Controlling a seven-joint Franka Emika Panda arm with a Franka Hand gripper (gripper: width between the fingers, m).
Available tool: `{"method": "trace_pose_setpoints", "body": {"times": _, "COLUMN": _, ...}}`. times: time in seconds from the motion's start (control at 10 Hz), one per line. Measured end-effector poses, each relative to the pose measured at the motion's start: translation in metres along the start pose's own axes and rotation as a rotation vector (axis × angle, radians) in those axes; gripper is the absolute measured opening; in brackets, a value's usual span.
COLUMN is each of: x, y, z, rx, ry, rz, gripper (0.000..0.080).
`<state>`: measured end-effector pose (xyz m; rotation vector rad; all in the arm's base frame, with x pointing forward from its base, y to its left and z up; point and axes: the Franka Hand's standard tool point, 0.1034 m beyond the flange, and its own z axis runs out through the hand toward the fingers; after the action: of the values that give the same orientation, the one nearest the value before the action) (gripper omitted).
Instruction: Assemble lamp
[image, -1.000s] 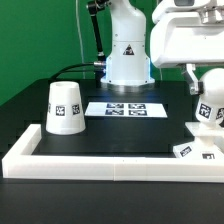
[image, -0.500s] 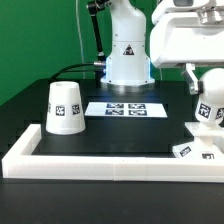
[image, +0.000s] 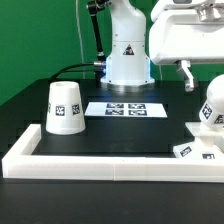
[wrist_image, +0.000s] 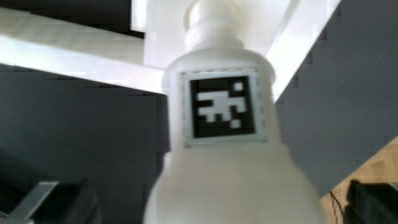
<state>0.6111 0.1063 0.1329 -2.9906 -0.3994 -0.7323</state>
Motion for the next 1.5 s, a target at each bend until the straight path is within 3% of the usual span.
{"method": "trace_pose_setpoints", "body": {"times": 0.4, "x": 0.007, "y": 0.002, "z": -0.011, "rx": -0.001, "ry": 0.008, "rz": 0.001, "gripper": 0.0699}}
{"method": "trace_pose_setpoints", "body": {"times": 0.7, "x": 0.018, "y": -0.007, "z": -0.028, "rx": 0.015, "ry": -0.018, "rz": 0.008, "gripper": 0.0699}}
{"method": "trace_pose_setpoints", "body": {"times": 1.2, "x": 0.011, "y": -0.005, "z": -0.020, "rx": 0.016, "ry": -0.043, "rz": 0.008, "gripper": 0.0699}}
{"method": "trace_pose_setpoints", "body": {"times": 1.3, "x": 0.004, "y": -0.005, "z": -0.017, "rx": 0.032, "ry": -0.135, "rz": 0.010, "gripper": 0.0699}}
{"method": "trace_pose_setpoints", "body": {"times": 1.5, "x": 0.005, "y": -0.004, "z": -0.015, "rx": 0.052, "ry": -0.257, "rz": 0.029, "gripper": 0.0699}}
